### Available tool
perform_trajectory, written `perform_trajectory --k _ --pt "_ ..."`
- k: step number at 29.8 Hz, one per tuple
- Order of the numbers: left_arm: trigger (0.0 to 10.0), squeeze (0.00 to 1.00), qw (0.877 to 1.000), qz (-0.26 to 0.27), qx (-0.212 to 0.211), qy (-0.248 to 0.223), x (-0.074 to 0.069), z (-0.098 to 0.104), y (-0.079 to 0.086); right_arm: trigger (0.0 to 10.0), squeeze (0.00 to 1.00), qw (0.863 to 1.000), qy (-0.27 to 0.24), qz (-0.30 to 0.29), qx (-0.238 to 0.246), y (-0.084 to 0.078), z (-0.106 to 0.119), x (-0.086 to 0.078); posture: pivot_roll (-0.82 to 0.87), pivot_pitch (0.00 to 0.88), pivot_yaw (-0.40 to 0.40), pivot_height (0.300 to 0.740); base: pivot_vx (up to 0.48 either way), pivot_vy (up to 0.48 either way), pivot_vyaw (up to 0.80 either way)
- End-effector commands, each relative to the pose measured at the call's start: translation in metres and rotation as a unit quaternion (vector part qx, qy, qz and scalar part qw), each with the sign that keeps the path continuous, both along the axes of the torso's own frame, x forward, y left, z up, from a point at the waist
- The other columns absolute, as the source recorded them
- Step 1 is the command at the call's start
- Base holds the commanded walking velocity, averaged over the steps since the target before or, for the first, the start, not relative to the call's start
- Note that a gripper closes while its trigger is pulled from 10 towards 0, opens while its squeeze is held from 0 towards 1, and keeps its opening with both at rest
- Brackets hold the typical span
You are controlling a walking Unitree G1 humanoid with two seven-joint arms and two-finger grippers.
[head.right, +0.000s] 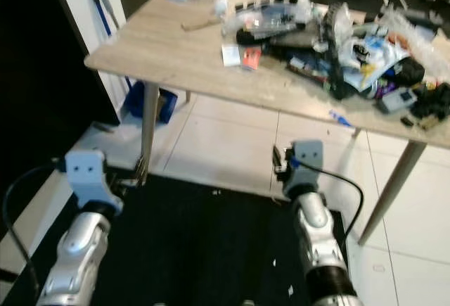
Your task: Picking trash to rubbish bin
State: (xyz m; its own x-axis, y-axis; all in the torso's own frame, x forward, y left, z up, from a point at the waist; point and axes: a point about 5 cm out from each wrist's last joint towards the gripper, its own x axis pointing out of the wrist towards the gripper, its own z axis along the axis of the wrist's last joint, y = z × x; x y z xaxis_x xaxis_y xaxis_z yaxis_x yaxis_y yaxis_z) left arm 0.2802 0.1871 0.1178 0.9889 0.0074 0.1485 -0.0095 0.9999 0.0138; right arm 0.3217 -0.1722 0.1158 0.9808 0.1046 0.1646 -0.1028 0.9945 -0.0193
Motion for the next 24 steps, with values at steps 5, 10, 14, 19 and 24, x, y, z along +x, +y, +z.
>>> perform_trajectory --k 5,10,14,19,24 --pt "10.0 0.00 1.000 0.002 0.002 0.012 -0.0030 -0.0064 0.0025 10.0 0.00 1.000 0.000 0.003 -0.002 0.0019 -0.0014 -0.0019 0.00 0.127 -0.064 0.740 0.252 0.000 0.00" --pt "10.0 0.00 1.000 0.000 0.003 0.011 -0.0030 -0.0063 0.0024 10.0 0.00 1.000 -0.004 0.002 -0.003 0.0006 0.0002 -0.0019 0.00 0.119 -0.065 0.740 0.253 0.000 0.00" --pt "10.0 0.00 1.000 0.001 0.003 0.011 -0.0033 -0.0066 0.0025 10.0 0.00 1.000 -0.004 0.003 -0.002 0.0009 0.0000 -0.0025 0.00 0.118 -0.066 0.740 0.254 0.000 0.00" --pt "10.0 0.00 1.000 0.000 0.003 0.012 -0.0041 -0.0075 0.0024 10.0 0.00 1.000 -0.004 0.005 -0.002 0.0014 -0.0001 -0.0026 0.00 0.120 -0.067 0.740 0.255 0.000 0.00" --pt "10.0 0.00 1.000 0.000 0.003 0.013 -0.0045 -0.0077 0.0023 10.0 0.00 1.000 -0.004 0.006 -0.001 0.0015 0.0000 -0.0026 0.00 0.120 -0.067 0.740 0.255 0.000 0.00"
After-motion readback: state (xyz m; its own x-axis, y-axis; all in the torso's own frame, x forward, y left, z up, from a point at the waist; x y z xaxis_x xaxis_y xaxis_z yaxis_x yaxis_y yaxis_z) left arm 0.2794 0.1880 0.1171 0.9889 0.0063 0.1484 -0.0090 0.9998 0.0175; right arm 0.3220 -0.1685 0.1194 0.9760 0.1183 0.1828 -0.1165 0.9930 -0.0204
